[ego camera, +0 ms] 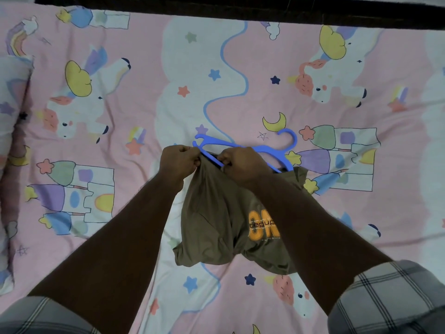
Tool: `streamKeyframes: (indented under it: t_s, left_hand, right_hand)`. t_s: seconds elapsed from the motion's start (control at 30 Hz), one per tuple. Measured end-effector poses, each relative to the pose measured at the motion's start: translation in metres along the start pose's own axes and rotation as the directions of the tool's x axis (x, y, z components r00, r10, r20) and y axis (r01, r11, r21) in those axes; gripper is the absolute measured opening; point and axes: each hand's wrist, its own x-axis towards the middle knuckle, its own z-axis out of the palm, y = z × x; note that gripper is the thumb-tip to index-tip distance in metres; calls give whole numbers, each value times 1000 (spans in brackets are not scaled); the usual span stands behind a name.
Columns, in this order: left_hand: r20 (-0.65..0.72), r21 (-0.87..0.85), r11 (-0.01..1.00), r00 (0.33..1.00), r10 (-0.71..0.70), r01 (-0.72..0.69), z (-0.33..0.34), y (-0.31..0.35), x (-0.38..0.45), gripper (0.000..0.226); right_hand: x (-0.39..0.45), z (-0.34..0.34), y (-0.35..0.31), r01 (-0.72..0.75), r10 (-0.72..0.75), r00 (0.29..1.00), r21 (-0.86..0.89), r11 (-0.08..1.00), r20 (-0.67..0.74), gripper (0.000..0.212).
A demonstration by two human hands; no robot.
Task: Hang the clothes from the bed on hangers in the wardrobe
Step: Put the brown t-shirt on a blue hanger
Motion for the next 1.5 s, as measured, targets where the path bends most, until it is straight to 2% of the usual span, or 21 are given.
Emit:
streamKeyframes:
  t_s: [0.17,0.27,0.37,0.47,0.53,0.6,0.67,0.73,0.8,0.87,0.97,1.07,1.13,1.23,1.33,1.4,1.5]
  left_hand:
    - [4,14,1000,1000,18,-18,-6,0,5,19]
    - [-3,69,996,998,58,-58,-10,0,9,23]
    - [-32,191,972,989,146,-138,-11,1,10,17]
    - [13,391,890,969,247,-232,-10,4,10,13]
    - [73,560,768,942,328,-311,-8,6,9,13]
    - [110,634,681,915,389,-366,-6,4,7,12]
    - [127,656,642,896,425,-397,-4,0,7,10]
    - [145,671,610,881,450,-422,-2,-3,5,9]
    - [159,687,588,878,451,-426,5,-3,0,9]
    - [163,684,588,876,454,-432,12,0,-6,10]
    - [162,634,623,867,472,-458,28,6,-19,10]
    - [246,585,638,860,448,-500,49,8,-36,9]
    - [329,573,630,851,410,-525,63,8,-48,10]
    - [377,544,667,859,347,-509,72,7,-60,10]
    - [338,509,715,876,345,-479,66,8,-67,10]
    - [258,493,728,879,401,-476,59,14,-74,11]
    - [183,460,723,852,491,-516,49,34,-86,11]
  right_hand:
    - [0,8,5,-72,73,997,-26,997,35,24]
    - [-5,11,9,-66,73,995,-108,992,64,25]
    - [-15,12,9,-29,54,992,-212,977,112,26]
    - [-19,6,12,-32,56,986,-149,988,156,29]
    - [-22,1,17,-63,65,994,-22,998,93,31]
    - [-26,-7,29,-141,152,982,103,985,-111,29]
    - [-30,-15,55,-289,332,890,175,941,-314,29]
    - [-32,-25,83,-442,502,772,238,865,-391,36]
    - [-29,-30,102,-575,651,702,310,758,-289,51]
    - [-23,-31,110,-622,730,662,417,663,-171,59]
    - [-21,-38,111,-545,748,658,626,558,-93,53]
    - [-26,-45,106,-483,699,715,714,507,-12,15]
    - [-29,-48,100,-419,670,742,763,492,-25,11]
    - [-40,-56,84,-296,599,800,851,433,-26,8]
    - [-54,-66,69,-229,537,838,829,510,-99,4]
    - [-61,-74,62,-178,495,850,785,593,-181,6]
    - [-74,-94,48,-106,453,854,766,634,-257,10]
